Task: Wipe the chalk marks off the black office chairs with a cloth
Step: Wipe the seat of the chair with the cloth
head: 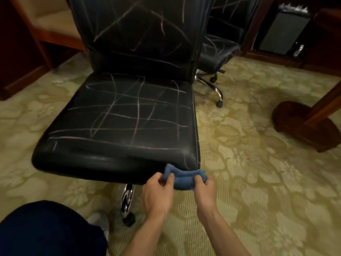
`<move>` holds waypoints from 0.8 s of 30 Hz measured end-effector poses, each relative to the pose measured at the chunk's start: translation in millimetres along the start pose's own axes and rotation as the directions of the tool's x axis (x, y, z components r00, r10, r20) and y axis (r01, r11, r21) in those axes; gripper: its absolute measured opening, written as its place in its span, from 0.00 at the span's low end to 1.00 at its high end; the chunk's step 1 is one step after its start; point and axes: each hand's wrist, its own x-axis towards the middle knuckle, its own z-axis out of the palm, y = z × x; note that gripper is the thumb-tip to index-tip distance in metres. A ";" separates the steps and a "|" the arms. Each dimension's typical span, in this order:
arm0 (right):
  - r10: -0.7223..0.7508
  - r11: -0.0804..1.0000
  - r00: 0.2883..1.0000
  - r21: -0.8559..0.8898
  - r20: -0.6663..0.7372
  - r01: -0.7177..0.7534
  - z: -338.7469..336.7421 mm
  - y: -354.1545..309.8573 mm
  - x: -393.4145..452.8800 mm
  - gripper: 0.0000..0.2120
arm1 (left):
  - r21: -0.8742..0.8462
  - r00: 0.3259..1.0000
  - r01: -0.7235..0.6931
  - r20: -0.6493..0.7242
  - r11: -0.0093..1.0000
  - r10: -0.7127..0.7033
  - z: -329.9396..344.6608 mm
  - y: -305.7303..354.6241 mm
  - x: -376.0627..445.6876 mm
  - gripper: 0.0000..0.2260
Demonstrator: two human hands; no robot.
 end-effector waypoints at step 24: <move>0.254 0.919 0.916 0.218 0.310 -0.329 70.6 22.7 -76.7 0.02 | -0.050 0.960 -0.045 -0.277 0.998 0.029 -70.8 -49.5 -10.0 0.11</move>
